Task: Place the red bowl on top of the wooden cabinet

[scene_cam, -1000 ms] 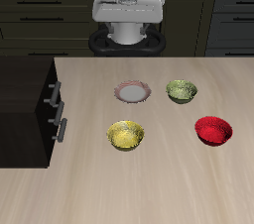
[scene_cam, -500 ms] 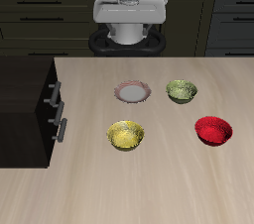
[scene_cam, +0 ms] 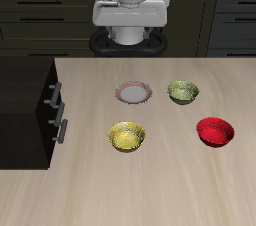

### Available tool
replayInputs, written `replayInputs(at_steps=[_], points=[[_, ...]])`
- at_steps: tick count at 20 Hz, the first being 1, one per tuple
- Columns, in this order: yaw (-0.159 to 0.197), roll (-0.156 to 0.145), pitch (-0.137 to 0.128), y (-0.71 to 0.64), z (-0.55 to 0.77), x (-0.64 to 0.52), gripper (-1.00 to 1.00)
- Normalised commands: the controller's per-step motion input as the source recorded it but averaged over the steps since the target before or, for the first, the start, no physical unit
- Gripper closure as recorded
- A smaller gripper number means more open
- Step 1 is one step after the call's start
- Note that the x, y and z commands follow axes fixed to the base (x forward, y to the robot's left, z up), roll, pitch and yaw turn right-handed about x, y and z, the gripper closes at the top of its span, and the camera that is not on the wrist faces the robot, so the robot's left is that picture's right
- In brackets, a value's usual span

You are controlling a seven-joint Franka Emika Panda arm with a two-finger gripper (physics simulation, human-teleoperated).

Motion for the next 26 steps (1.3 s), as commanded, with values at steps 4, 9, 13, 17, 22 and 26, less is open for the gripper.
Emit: replayInputs(at_steps=[4,9,13,17,22,26], points=[[0.013,0.013,-0.022,0.09,0.02,0.22,-1.0],[-0.014,0.003,-0.027,0.03,0.03,0.19,-1.0],[0.007,0.002,0.024,-0.02,0.01,0.17,-1.0],[-0.005,-0.015,0.002,-0.14,0.08,0.09,-1.0],[0.014,-0.018,-0.027,-0.07,0.15,0.12,-1.0],[0.011,-0.03,-0.003,-0.06,0.05,0.04,-1.0]])
